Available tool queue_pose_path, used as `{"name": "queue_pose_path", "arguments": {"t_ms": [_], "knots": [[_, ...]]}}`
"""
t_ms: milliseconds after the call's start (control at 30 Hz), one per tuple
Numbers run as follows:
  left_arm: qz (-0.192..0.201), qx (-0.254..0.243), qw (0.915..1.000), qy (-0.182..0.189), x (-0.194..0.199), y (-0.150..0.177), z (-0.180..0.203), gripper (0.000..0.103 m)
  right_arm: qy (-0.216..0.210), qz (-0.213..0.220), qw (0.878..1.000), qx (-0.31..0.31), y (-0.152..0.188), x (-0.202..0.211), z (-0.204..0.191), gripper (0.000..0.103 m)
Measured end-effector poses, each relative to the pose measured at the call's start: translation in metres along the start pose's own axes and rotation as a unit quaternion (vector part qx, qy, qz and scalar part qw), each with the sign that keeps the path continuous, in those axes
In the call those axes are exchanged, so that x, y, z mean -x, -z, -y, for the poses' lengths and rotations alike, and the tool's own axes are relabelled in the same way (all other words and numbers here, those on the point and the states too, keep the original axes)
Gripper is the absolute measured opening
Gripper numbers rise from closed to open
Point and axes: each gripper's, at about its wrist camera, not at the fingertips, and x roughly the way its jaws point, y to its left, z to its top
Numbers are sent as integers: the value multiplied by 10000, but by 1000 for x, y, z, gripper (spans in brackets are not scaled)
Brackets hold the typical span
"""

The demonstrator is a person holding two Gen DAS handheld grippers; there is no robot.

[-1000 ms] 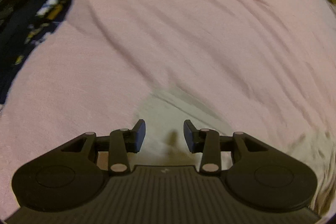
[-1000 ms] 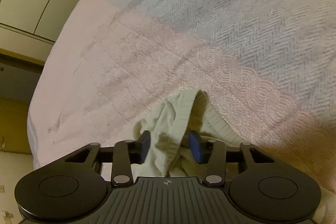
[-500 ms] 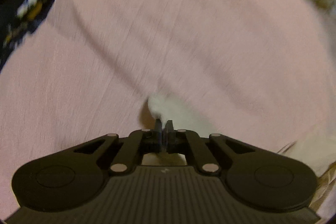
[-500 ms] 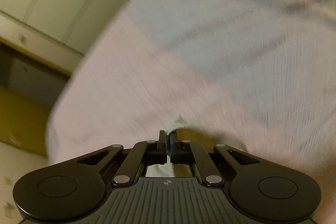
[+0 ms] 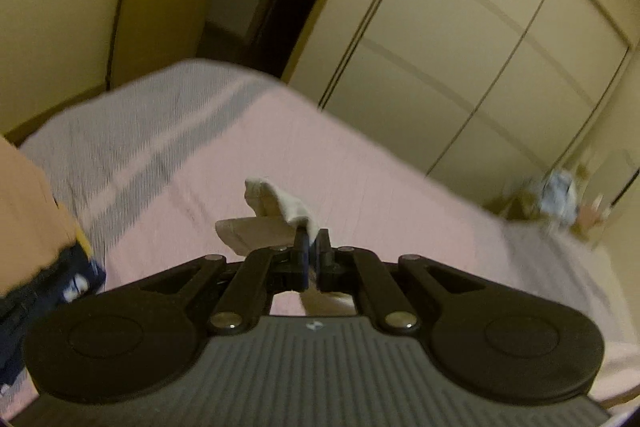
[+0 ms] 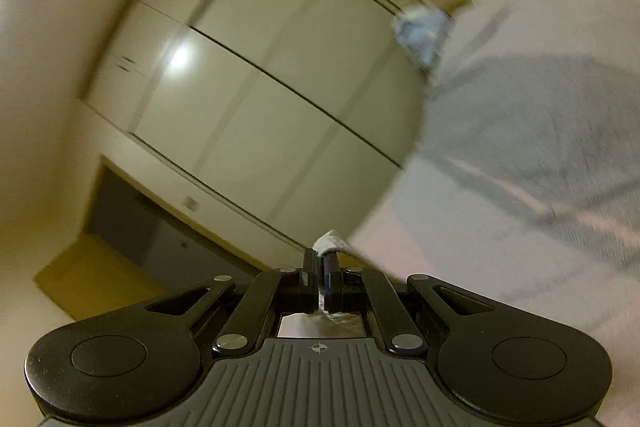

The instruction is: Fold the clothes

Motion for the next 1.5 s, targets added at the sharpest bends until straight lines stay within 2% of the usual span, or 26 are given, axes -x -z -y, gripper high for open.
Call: {"name": "queue_pose_path", "arguments": {"t_ms": [133, 200, 267, 300, 333, 400, 467, 500, 533, 567, 600, 633, 700, 800, 867, 967, 1100, 1167, 1300, 1367, 1467, 1500], "knots": [[-496, 100, 9987, -40, 16, 25, -21, 1, -59, -200, 9998, -25, 11, 32, 6, 1], [-874, 68, 9957, -282, 19, 62, -40, 1, 166, -605, 9980, -41, 35, 49, 23, 1], [-1193, 165, 9906, -655, 23, 100, -65, 1, 766, -1341, 9880, 86, 71, 61, 49, 1], [-1387, 234, 9858, -918, 22, 118, -81, 1, 1243, -1767, 9761, 244, 90, 66, 63, 1], [-1574, 287, 9798, -1201, 21, 134, -97, 1, 1749, -2206, 9587, 407, 110, 69, 77, 1], [-1892, 376, 9666, -1690, 21, 163, -121, 1, 2769, -2878, 9147, 612, 147, 73, 107, 1], [-2138, 427, 9579, -1866, 25, 190, -134, 3, 3594, -3311, 8695, 717, 181, 78, 135, 3], [-2218, 435, 9566, -1838, 27, 202, -133, 3, 3711, -3336, 8638, 698, 190, 81, 143, 4], [-2287, 425, 9560, -1789, 28, 214, -130, 4, 3738, -3345, 8627, 638, 198, 83, 149, 6], [-2357, 404, 9554, -1732, 28, 225, -126, 11, 3704, -3330, 8654, 535, 205, 85, 154, 10], [-2437, 372, 9548, -1662, 24, 236, -121, 15, 3664, -3314, 8683, 444, 212, 85, 159, 22], [-2524, 332, 9541, -1577, 20, 249, -115, 16, 3614, -3292, 8715, 376, 219, 84, 162, 36], [-2729, 261, 9514, -1404, 15, 276, -101, 19, 3548, -3226, 8770, 308, 227, 90, 165, 46], [-2971, 146, 9471, -1207, 3, 313, -85, 19, 3557, -3122, 8807, 157, 241, 98, 186, 47], [-3053, 148, 9453, -1139, -3, 329, -79, 19, 3576, -2975, 8851, -161, 248, 108, 198, 47], [-3105, 265, 9448, -1010, -13, 344, -77, 20, 3531, -2630, 8940, -829, 255, 119, 220, 47], [-3089, 308, 9462, -919, -24, 351, -77, 20, 3530, -2193, 8983, -1424, 262, 124, 240, 47], [-3083, 248, 9466, -915, -28, 353, -76, 20, 3605, -1983, 9038, -1177, 262, 119, 238, 47], [-3013, 177, 9497, -837, -33, 351, -74, 20, 3222, -2021, 9247, 196, 256, 98, 210, 47], [-2986, 181, 9512, -763, -35, 351, -72, 20, 3032, -2169, 9254, 688, 257, 82, 204, 47], [-3024, 168, 9505, -691, -39, 356, -69, 20, 3010, -2388, 9163, 1130, 265, 56, 209, 46], [-3048, 154, 9499, -678, -40, 358, -67, 20, 2890, -2464, 9154, 1336, 268, 52, 207, 28]]}}
